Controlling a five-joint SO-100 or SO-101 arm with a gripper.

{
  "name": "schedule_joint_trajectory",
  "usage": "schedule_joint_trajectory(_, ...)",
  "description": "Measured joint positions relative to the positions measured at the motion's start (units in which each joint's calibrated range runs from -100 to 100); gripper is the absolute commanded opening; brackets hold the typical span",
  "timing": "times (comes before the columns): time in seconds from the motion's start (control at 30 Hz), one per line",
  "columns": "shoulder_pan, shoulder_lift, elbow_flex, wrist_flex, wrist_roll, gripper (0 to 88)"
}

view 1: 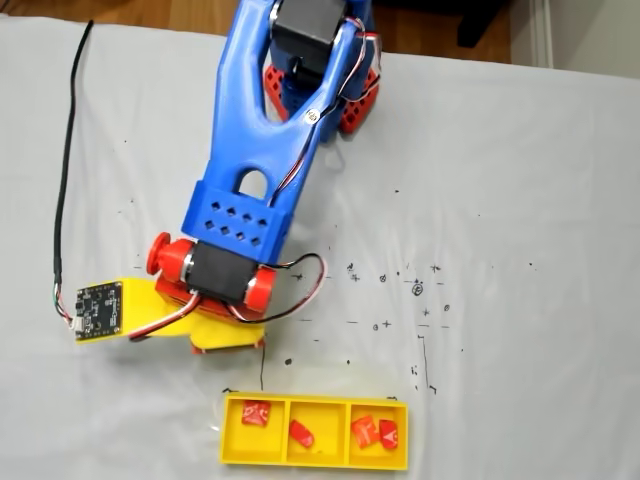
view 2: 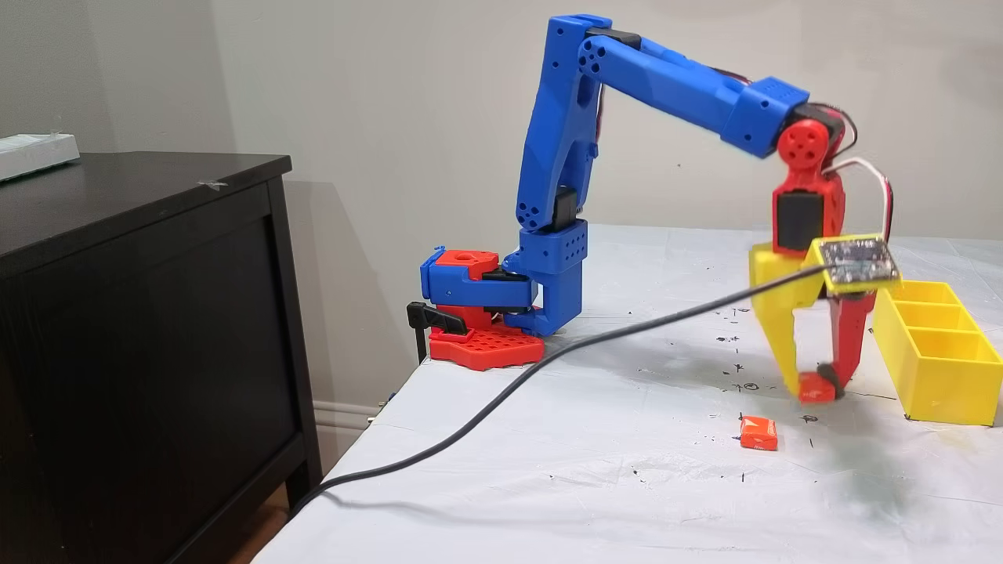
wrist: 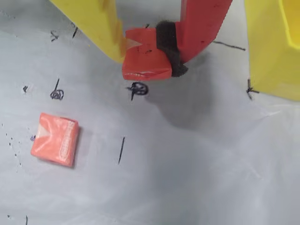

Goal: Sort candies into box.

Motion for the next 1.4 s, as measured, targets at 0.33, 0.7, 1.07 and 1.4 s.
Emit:
schedule_joint_trajectory(0.33,-5.46,-9.05,-4.45,1.59,-5.27,0.2)
schedule_joint_trajectory(0.7,-11.63,-11.08,-4.53,-0.87,-9.72,0.2)
schedule_joint_trajectory(1.07,-14.2,-0.59,-17.28,0.0,-11.23,0.2)
schedule_joint_trajectory(1.4,-14.44,6.43,-25.41,4.13,-11.23,0.2)
